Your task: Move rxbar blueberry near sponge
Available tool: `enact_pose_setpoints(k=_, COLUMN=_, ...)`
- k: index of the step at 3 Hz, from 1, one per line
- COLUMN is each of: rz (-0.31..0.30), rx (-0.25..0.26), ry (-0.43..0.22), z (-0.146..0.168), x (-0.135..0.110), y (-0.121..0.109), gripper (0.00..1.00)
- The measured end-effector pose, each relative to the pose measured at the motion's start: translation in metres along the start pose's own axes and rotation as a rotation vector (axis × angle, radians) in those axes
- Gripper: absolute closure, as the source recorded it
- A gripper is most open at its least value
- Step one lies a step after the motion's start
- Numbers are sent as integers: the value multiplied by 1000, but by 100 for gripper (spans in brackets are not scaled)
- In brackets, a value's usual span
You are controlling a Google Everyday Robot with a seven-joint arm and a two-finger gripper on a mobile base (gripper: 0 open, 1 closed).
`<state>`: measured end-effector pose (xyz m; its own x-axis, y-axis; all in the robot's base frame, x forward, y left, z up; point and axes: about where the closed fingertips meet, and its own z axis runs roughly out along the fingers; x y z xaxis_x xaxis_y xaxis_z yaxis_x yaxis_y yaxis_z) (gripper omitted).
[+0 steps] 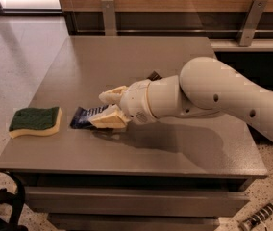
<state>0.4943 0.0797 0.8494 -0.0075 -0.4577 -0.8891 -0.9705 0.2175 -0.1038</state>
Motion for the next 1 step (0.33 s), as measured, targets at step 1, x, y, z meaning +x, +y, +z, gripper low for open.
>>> enact_pose_setpoints(k=1, rz=-3, rx=-2, ry=0, z=1, x=-1, y=1, gripper=0)
